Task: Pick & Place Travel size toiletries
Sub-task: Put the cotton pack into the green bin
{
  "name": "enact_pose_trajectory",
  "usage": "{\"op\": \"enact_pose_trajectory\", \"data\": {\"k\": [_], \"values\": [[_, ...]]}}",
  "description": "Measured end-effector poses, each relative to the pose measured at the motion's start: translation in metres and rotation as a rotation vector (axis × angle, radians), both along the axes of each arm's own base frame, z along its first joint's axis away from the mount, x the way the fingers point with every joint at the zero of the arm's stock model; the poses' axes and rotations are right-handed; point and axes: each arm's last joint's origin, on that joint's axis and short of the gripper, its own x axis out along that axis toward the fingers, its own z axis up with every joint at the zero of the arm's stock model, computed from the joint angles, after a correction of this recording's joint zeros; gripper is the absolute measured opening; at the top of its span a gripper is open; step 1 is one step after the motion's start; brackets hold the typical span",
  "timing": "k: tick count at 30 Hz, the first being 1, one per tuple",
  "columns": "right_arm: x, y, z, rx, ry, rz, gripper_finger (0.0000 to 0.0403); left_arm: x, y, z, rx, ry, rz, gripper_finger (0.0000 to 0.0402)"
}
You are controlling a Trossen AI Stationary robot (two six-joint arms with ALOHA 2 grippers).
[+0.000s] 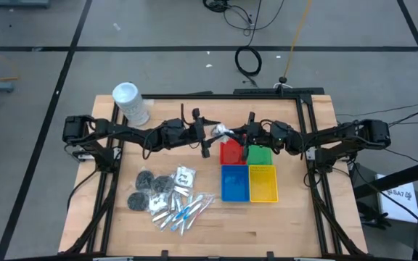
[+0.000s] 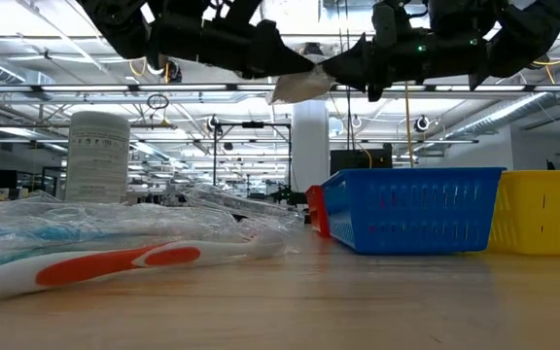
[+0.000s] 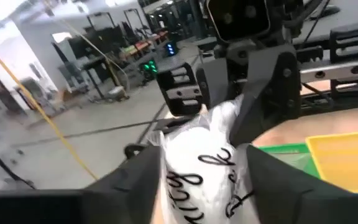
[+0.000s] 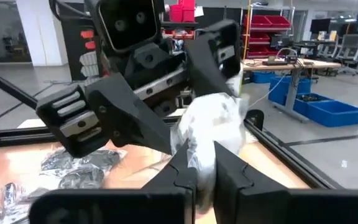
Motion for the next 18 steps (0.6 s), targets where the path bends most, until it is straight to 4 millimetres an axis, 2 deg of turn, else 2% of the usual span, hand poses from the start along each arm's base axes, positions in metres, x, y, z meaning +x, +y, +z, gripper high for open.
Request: {"op": "enact_pose_trajectory", "data": {"k": [4, 8, 12, 18], "values": [[-0.007, -0.001, 0.005, -0.014, 0.025, -0.018, 0.0011, -0.006, -0.014, 0.018, 0.075, -0.042, 0.016, 0.0300], [-0.019, -0.002, 0.012, -0.008, 0.074, -0.077, 0.0011, -0.020, -0.022, 0.037, 0.082, -0.059, 0.084, 0.0337], [-0.032, -0.001, 0.012, 0.006, 0.180, -0.125, 0.0011, -0.037, -0.023, 0.049, 0.068, -0.001, 0.185, 0.0350], [-0.053, 0.002, 0.006, 0.112, 0.350, -0.157, 0.0011, -0.056, -0.015, 0.043, -0.018, 0.164, 0.325, 0.0337]]}}
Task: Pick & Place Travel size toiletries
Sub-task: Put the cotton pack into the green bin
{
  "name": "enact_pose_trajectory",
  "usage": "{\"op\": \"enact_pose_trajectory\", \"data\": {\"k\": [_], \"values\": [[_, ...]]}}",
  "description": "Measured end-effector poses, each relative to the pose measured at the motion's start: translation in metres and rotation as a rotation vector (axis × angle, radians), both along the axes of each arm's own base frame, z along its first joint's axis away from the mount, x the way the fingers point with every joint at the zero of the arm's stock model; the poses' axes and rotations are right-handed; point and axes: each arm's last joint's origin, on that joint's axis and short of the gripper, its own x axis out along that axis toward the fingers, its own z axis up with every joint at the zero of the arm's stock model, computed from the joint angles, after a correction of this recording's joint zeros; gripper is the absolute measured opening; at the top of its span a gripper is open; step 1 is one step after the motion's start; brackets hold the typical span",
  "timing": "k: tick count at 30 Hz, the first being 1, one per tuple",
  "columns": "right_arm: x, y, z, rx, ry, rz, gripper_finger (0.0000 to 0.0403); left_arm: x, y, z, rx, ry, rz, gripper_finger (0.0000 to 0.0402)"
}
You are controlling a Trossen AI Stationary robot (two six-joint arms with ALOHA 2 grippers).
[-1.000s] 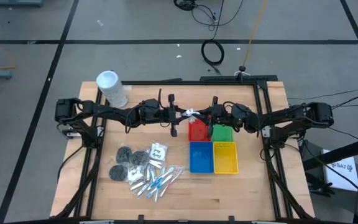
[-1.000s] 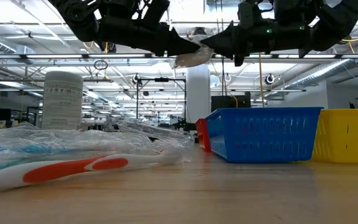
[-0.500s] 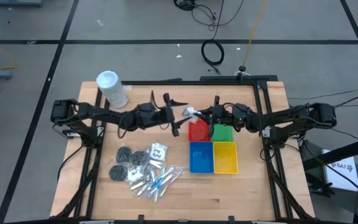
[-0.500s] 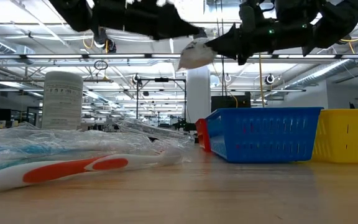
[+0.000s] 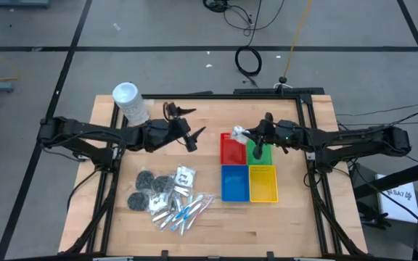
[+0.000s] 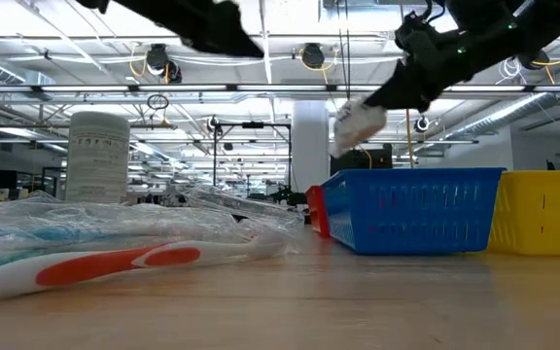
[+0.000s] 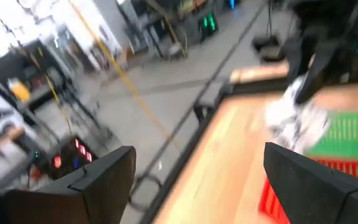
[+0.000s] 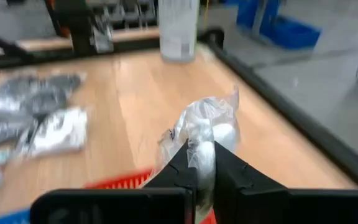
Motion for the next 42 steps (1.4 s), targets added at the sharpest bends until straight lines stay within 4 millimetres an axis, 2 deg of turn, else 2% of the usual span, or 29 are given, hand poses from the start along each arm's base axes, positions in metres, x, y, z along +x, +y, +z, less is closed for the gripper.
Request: {"op": "enact_pose_trajectory", "data": {"k": [10, 14, 18, 21, 24, 28, 31, 38, 42], "values": [[-0.025, 0.018, -0.007, 0.117, 0.168, 0.015, 0.0011, -0.011, 0.015, -0.025, -0.183, 0.168, 0.120, 0.0283], [-0.037, 0.026, -0.008, 0.079, 0.202, -0.077, 0.0011, -0.014, 0.020, -0.029, -0.205, 0.198, 0.148, 0.0265], [-0.049, 0.031, -0.025, 0.074, 0.194, -0.128, 0.0011, -0.016, 0.024, -0.031, -0.225, 0.204, 0.163, 0.0251], [-0.054, 0.032, -0.041, 0.072, 0.147, -0.148, 0.0011, -0.016, 0.026, -0.038, -0.240, 0.177, 0.138, 0.0244], [-0.057, 0.032, -0.051, 0.075, 0.100, -0.148, 0.0011, -0.020, 0.029, -0.054, -0.240, 0.120, 0.129, 0.0238], [-0.060, 0.032, -0.056, 0.073, 0.098, -0.147, 0.0011, -0.032, 0.034, -0.083, -0.233, 0.023, 0.142, 0.0232], [-0.061, 0.032, -0.058, 0.072, 0.107, -0.146, 0.0013, -0.041, 0.035, -0.094, -0.225, -0.071, 0.144, 0.0228], [-0.065, 0.032, -0.070, 0.076, 0.137, -0.150, 0.0041, -0.046, 0.034, -0.095, -0.201, -0.169, 0.127, 0.0235], [-0.065, 0.032, -0.071, 0.076, 0.136, -0.151, 0.0076, -0.045, 0.035, -0.093, -0.192, -0.170, 0.122, 0.0241]]}}
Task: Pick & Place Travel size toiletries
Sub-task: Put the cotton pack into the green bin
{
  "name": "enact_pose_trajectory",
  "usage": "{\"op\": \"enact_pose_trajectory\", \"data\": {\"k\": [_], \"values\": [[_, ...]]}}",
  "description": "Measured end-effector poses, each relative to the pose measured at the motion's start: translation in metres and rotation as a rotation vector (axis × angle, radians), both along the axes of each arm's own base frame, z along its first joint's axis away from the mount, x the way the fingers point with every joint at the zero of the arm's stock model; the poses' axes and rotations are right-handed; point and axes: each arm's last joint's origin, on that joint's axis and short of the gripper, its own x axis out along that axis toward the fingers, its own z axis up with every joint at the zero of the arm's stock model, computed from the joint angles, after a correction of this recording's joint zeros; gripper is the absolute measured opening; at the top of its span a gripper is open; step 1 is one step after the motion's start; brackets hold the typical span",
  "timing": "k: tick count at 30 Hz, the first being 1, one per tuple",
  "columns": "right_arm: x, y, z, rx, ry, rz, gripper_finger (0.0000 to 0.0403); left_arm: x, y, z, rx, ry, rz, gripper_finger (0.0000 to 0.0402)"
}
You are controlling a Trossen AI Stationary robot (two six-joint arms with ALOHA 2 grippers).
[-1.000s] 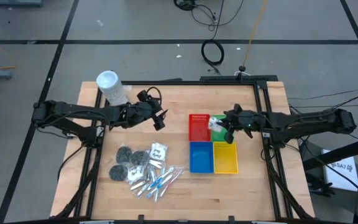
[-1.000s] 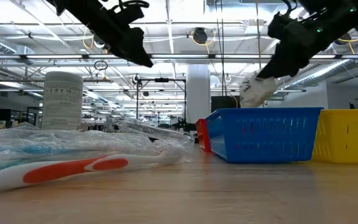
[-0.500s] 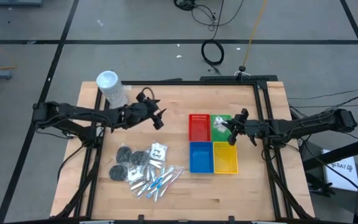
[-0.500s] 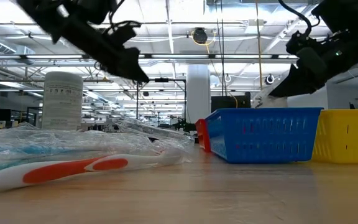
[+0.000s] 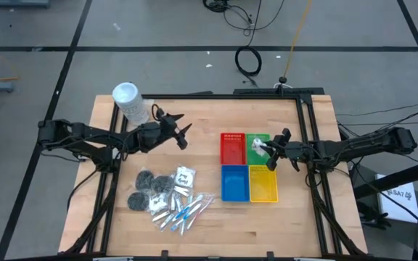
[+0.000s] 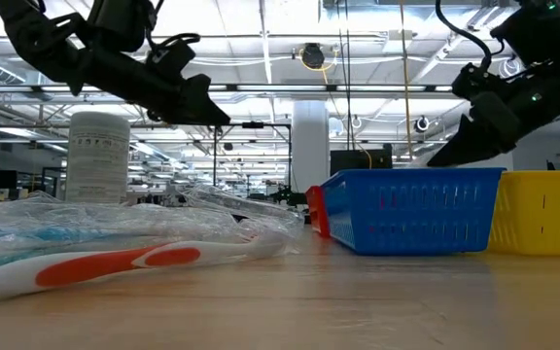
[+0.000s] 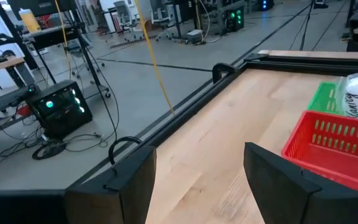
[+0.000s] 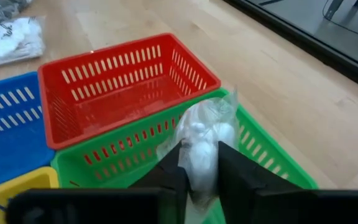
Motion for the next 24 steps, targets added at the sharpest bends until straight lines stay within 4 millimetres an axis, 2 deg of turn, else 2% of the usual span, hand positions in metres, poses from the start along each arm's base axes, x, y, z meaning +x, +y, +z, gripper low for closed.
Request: {"op": "enact_pose_trajectory", "data": {"k": [8, 13, 18, 24], "values": [[0.003, 0.000, 0.006, -0.026, -0.058, 0.016, 0.0187, 0.000, 0.000, 0.001, 0.002, -0.004, 0.000, 0.0241], [0.002, 0.000, 0.011, -0.051, -0.085, 0.031, 0.0240, 0.000, 0.000, 0.000, 0.002, -0.001, 0.000, 0.0241], [-0.001, 0.000, 0.017, -0.050, -0.136, 0.032, 0.0268, 0.000, 0.000, 0.000, -0.001, 0.003, 0.000, 0.0241], [0.001, 0.000, 0.033, -0.118, -0.264, 0.058, 0.0276, 0.000, 0.000, 0.000, -0.006, 0.002, 0.000, 0.0241]]}}
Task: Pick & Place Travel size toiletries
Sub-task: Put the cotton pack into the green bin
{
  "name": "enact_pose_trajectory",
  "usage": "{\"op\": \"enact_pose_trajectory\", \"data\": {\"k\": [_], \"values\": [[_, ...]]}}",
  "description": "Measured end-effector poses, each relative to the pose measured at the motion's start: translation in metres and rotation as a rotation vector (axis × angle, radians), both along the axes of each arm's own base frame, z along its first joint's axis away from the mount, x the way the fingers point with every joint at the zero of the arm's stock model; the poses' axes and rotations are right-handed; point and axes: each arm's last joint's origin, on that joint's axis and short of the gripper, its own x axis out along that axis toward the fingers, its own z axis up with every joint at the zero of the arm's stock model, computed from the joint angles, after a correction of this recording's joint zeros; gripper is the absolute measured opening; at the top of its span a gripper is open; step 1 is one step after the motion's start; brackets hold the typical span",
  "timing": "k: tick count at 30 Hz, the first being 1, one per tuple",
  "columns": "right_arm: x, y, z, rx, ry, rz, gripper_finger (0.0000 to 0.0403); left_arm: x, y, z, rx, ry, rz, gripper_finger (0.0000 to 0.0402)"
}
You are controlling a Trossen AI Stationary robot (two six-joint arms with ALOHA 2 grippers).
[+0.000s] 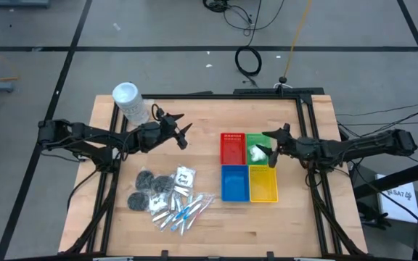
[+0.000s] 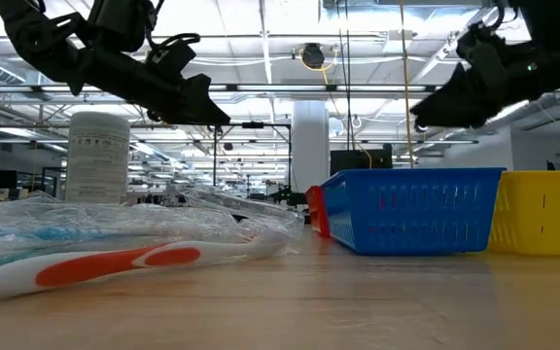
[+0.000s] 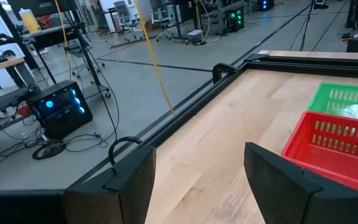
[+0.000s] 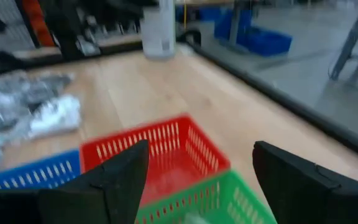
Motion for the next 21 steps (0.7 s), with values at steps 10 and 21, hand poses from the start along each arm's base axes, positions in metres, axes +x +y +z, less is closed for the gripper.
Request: {"op": "enact_pose_trajectory", "data": {"k": [10, 21], "values": [[0.001, 0.000, 0.018, -0.119, -0.130, 0.018, 0.0268, 0.018, -0.034, 0.003, -0.223, 0.276, -0.371, 0.0241], [0.002, 0.000, 0.016, -0.132, -0.110, 0.018, 0.0266, 0.018, -0.081, 0.019, -0.583, 0.566, -0.283, 0.0241]]}}
